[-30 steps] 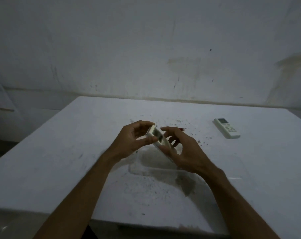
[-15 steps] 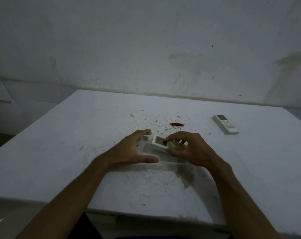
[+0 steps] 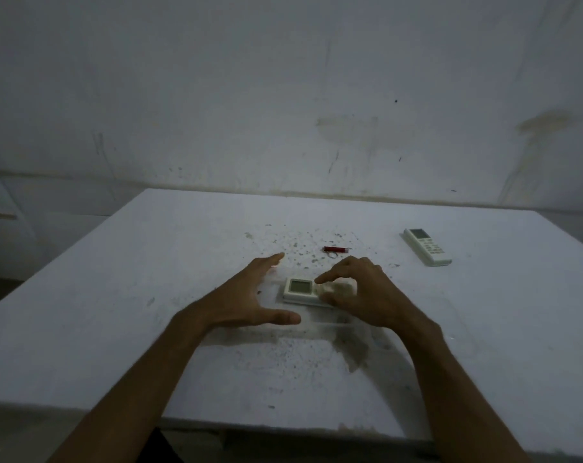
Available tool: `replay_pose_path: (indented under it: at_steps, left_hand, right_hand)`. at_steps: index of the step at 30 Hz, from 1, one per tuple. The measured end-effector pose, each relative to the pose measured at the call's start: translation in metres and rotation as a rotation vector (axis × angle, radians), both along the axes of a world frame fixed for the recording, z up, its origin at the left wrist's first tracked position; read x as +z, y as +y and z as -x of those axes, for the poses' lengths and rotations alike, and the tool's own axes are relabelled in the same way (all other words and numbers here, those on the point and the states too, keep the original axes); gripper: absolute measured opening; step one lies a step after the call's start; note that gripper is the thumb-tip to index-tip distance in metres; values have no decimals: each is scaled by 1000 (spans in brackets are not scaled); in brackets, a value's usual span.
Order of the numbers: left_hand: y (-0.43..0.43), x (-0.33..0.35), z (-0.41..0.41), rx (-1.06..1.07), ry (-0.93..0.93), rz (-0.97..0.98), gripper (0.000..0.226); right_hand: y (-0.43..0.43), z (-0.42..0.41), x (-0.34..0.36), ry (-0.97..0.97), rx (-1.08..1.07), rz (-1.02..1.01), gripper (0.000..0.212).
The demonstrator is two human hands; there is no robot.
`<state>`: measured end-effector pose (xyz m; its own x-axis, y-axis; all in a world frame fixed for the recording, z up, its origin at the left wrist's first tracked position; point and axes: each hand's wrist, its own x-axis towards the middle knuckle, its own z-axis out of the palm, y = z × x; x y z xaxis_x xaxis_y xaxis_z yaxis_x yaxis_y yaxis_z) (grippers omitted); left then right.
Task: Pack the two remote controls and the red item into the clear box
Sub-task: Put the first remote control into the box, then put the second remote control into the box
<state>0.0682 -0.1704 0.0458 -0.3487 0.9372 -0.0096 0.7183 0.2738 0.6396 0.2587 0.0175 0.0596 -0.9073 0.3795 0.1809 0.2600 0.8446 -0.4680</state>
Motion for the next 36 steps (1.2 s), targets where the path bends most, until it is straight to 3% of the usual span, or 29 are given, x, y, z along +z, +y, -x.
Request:
replay_pose_path:
  at_steps: [2, 5, 7, 10, 16, 21, 24, 28, 32, 36]
  left_hand:
    - [9, 15, -4, 12, 39, -38, 120]
    - [40, 40, -16, -20, 165, -85, 90]
    - [74, 52, -30, -96, 248, -80, 70]
    - [138, 53, -52, -210, 266, -23, 58]
    - [242, 24, -86, -281, 379, 188, 72]
    - [254, 13, -85, -343, 406, 383, 98]
    - [249, 8, -85, -350, 395, 357, 97]
    - [247, 3, -84, -357, 344, 314, 96]
    - [240, 8, -78, -315, 293, 218, 95]
    - [233, 24, -70, -169, 2, -26, 80]
  right_hand:
    - [6, -11, 2, 88, -45, 58, 22]
    - [24, -33, 3, 215, -198, 67, 19]
    - [36, -51, 5, 199, -281, 86, 21]
    - [56, -77, 5, 34, -396, 91, 30]
    - [105, -100, 0, -137, -565, 84, 48]
    - [148, -80, -5, -138, -696, 48, 73]
    - [163, -62, -10, -139, -766, 81, 83]
    - [174, -51, -18, -114, -800, 39, 67]
    - [173, -50, -14, -64, -800, 183, 65]
    - [150, -51, 3, 127, -727, 295, 59]
